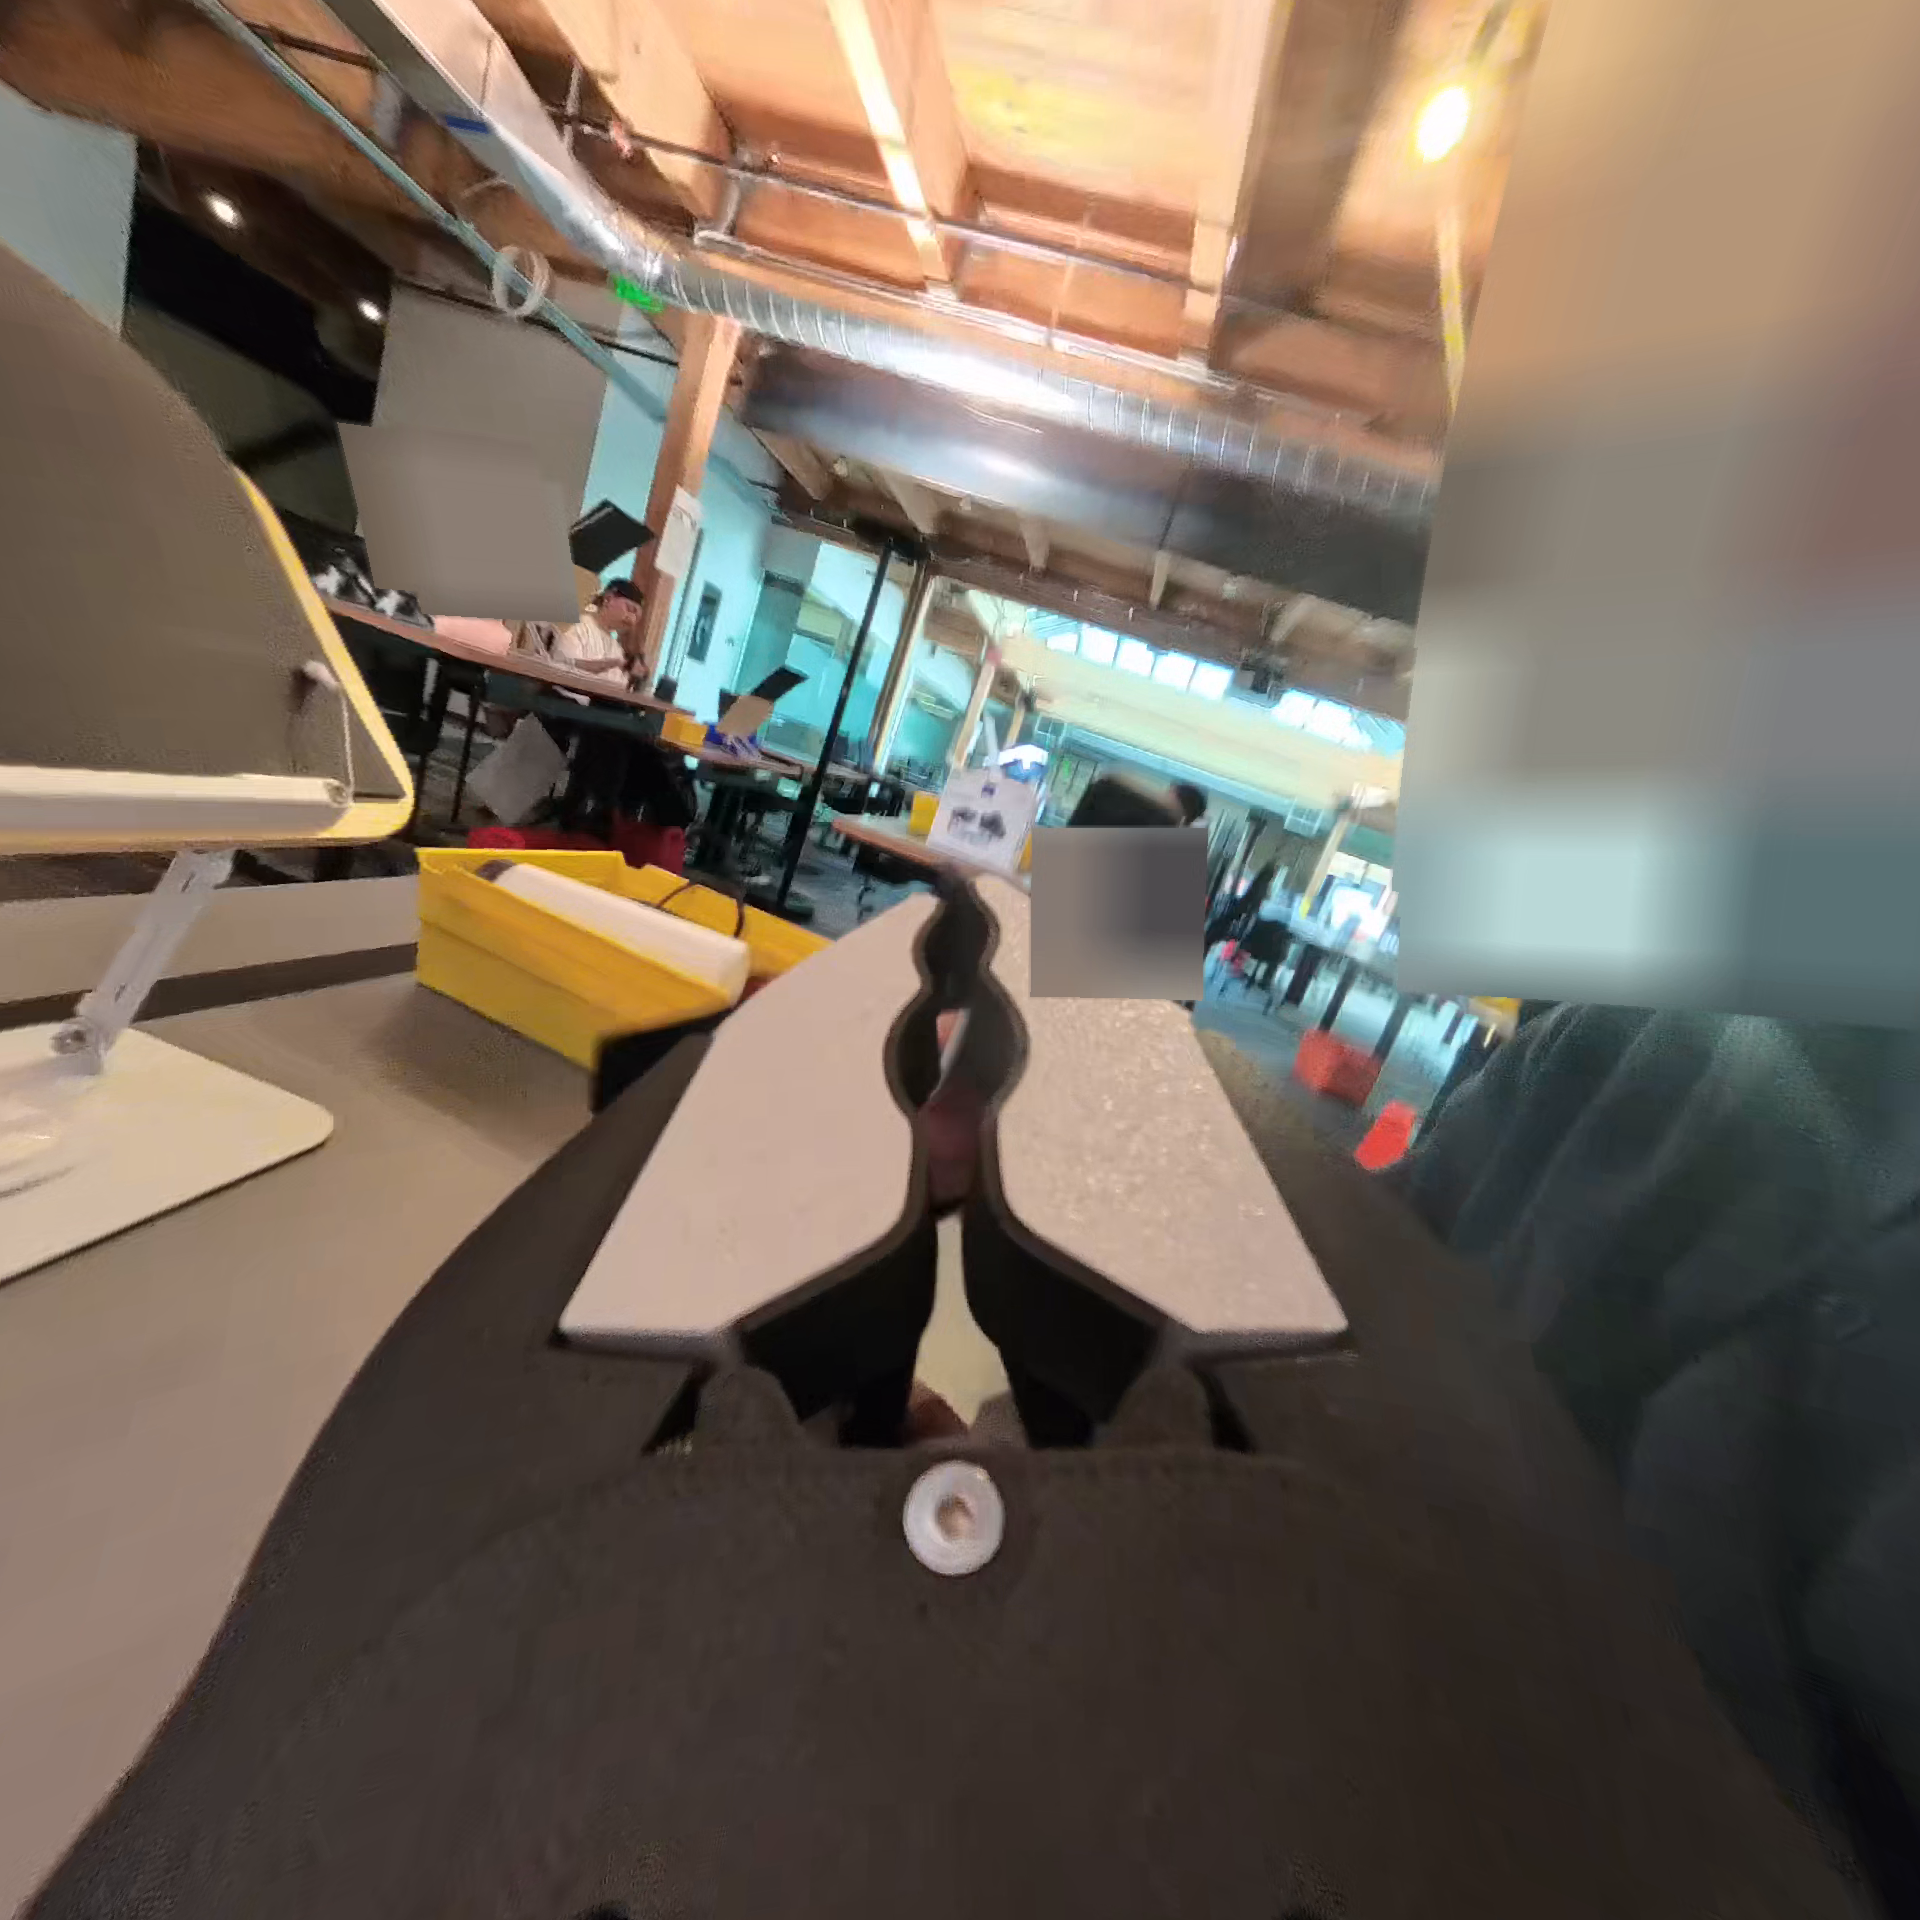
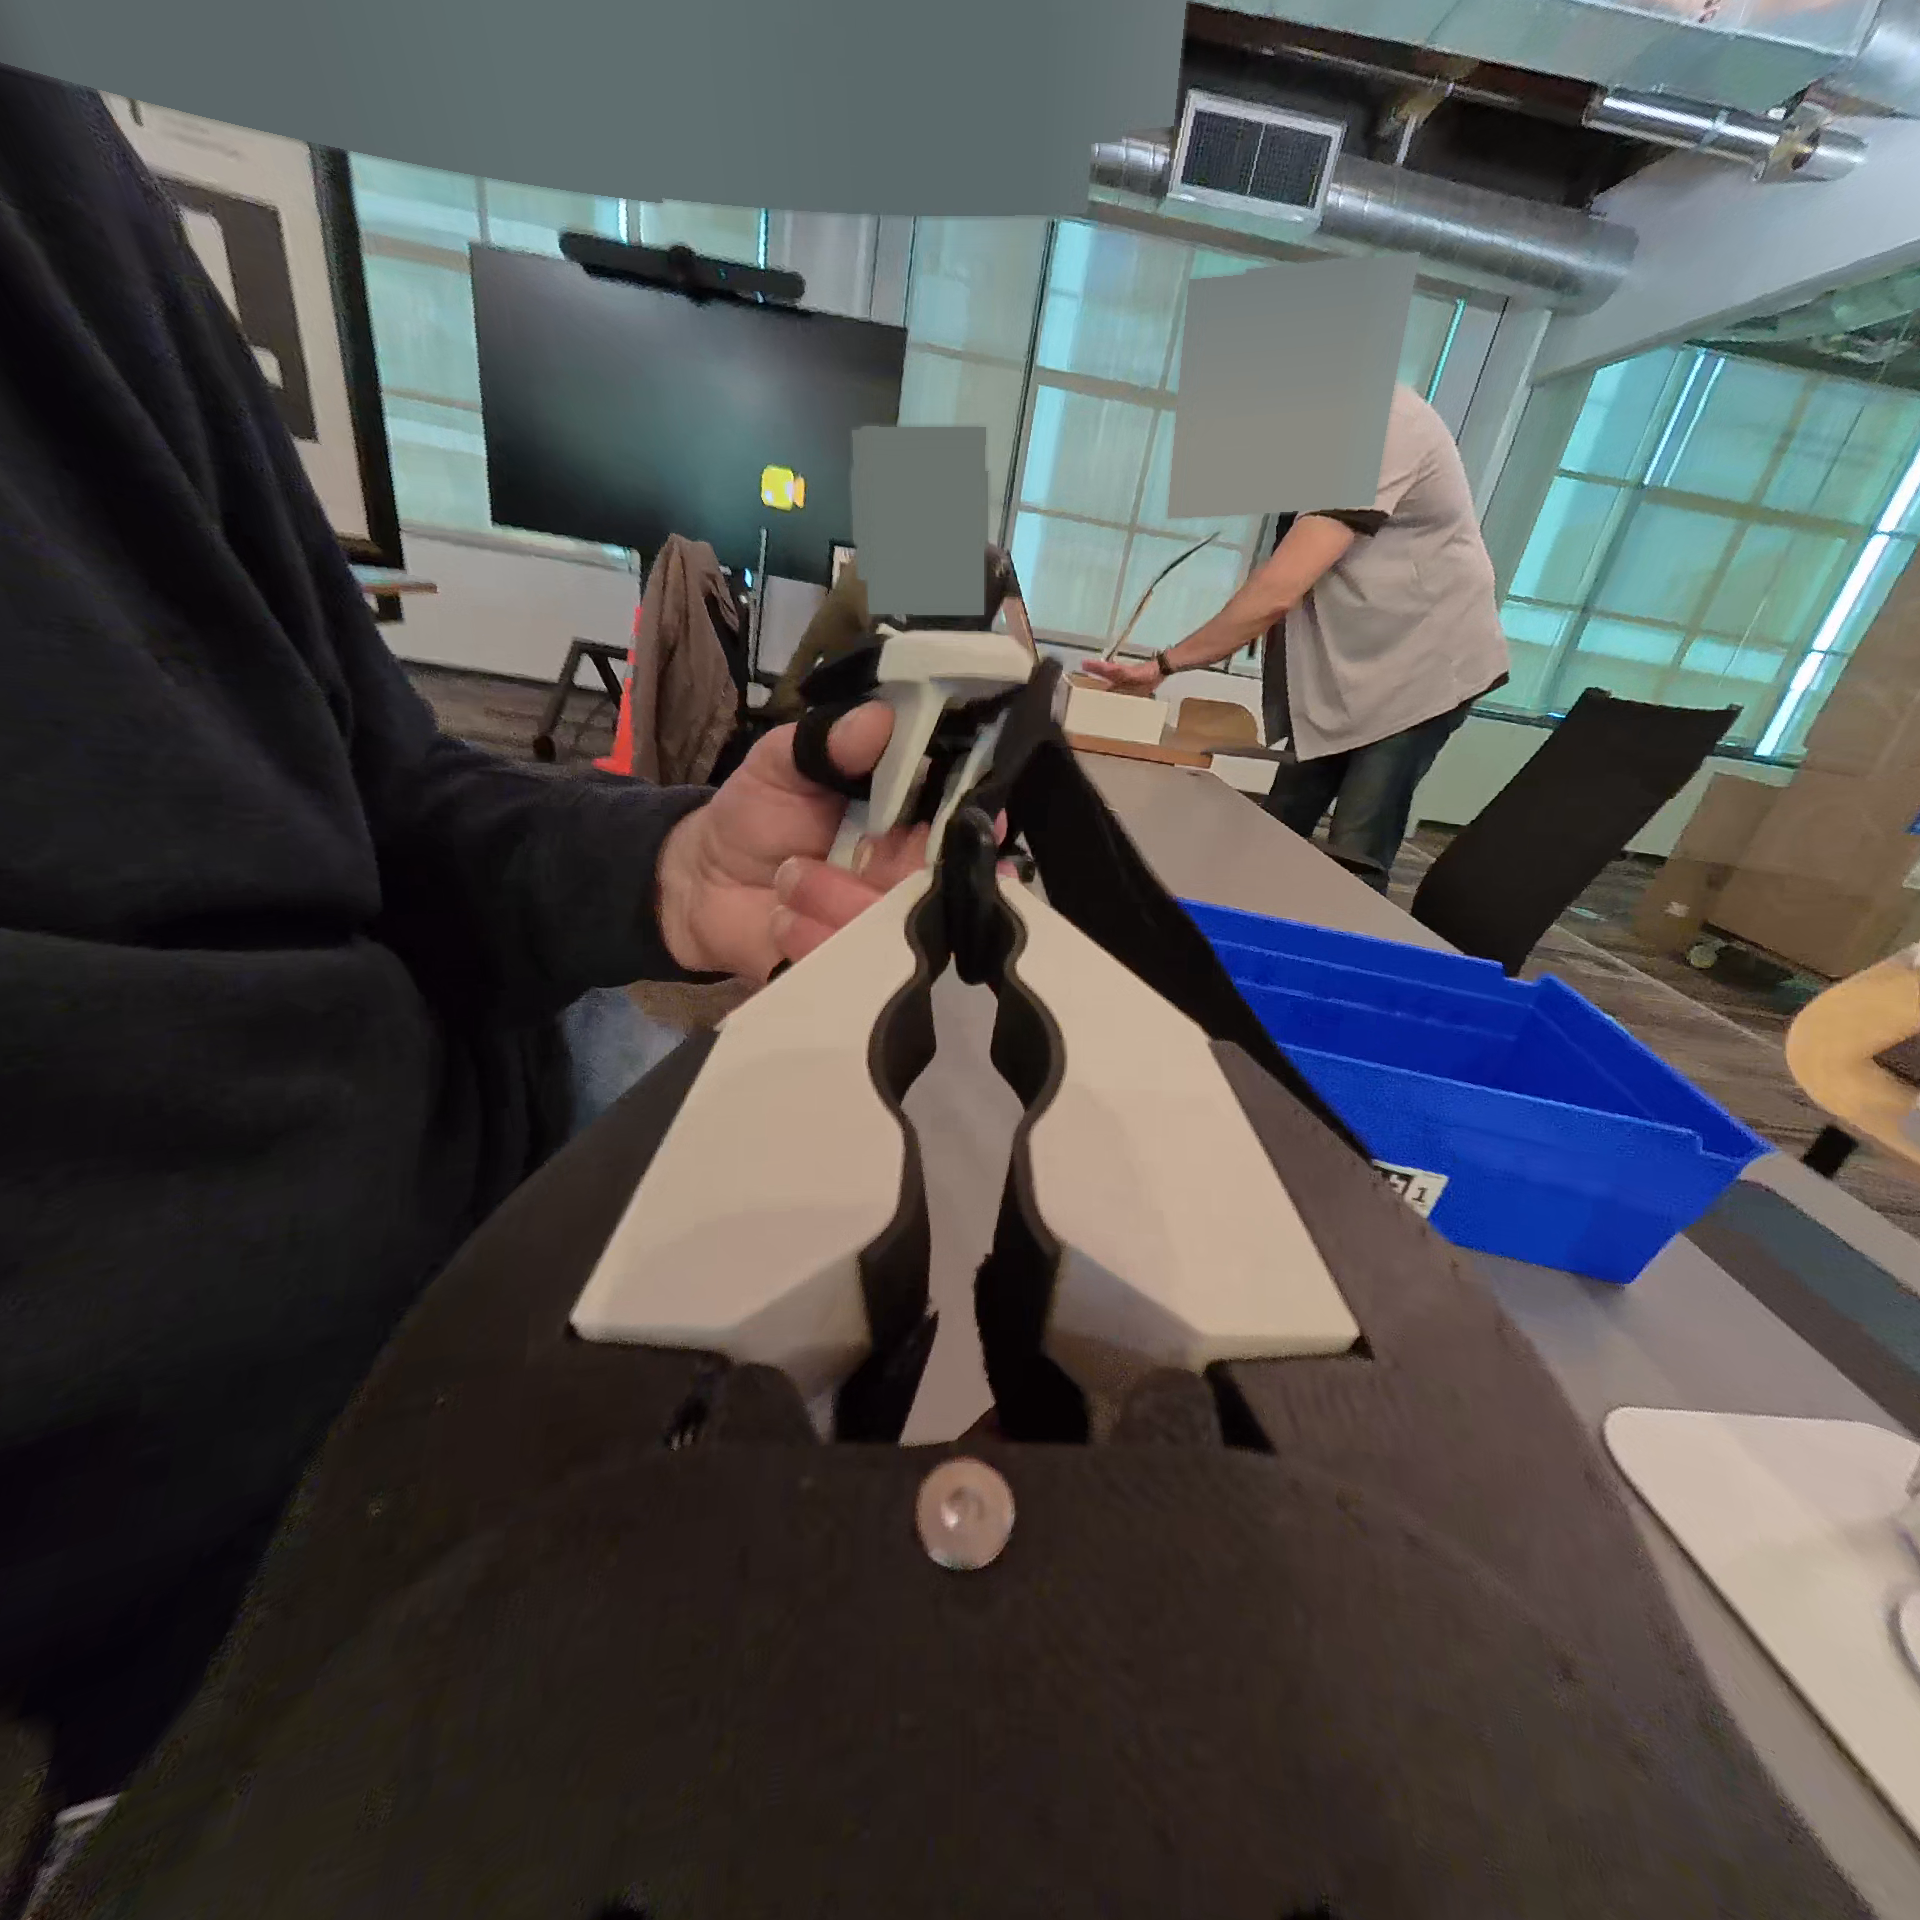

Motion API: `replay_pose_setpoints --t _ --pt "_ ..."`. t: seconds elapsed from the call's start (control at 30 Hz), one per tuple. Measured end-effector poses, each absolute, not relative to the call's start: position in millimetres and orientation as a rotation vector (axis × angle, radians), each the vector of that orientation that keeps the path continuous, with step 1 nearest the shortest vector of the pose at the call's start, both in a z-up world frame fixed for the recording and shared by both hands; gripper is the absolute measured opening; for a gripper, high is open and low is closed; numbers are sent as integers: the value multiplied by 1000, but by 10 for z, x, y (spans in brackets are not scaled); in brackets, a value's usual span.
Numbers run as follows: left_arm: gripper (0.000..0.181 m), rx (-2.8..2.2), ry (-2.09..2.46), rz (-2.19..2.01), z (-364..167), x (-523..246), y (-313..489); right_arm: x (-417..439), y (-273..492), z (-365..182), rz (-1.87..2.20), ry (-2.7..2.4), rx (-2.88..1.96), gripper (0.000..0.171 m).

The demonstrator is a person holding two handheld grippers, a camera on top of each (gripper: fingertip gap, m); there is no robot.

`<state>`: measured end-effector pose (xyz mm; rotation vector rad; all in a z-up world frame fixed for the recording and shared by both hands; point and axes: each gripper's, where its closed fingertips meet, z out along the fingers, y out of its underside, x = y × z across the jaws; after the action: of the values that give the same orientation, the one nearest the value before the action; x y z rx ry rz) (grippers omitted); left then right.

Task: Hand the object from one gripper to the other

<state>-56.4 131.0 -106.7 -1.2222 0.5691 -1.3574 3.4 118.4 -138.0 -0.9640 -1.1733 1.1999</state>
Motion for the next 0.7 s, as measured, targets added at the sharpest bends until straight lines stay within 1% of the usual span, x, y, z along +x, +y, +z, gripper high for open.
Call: replay_pose_setpoints --t 0.03,0.13,0.2,0.27,0.33,0.5,0.63,0.67,0.7 --pt "0 -1193 496 -1372 -993 -694 1356 133 1203 -1370 1218 -1146 -962 1" --pt "0 -1166 277 -1319 -935 -1399 1663 468 1356 -1416 1221 -1064 -1011 2" --pt "0 -1200 331 -1211 -922 -1464 1632 618 1432 -1456 1194 -1041 -1051 1" --pt "0 -1204 334 -1198 -851 -1515 1640 715 1494 -1514 1141 -1041 -1089 0" --pt "0 -1221 350 -1139 -801 -1587 1691 741 1523 -1675 1111 -1084 -1155 2" --pt "0 -1205 346 -1073 -561 -1774 1730 862 1605 -2057 1195 -1053 -1323 2" --pt "0 -1233 444 -1048 -371 -1666 1704 820 1581 -2358 1159 -1116 -1416 3" --pt "0 -1248 485 -1054 -324 -1588 1683 812 1574 -2408 1134 -1146 -1437 8" --pt "0 -1253 518 -1042 -267 -1518 1666 810 1592 -2445 1096 -1167 -1465 29"
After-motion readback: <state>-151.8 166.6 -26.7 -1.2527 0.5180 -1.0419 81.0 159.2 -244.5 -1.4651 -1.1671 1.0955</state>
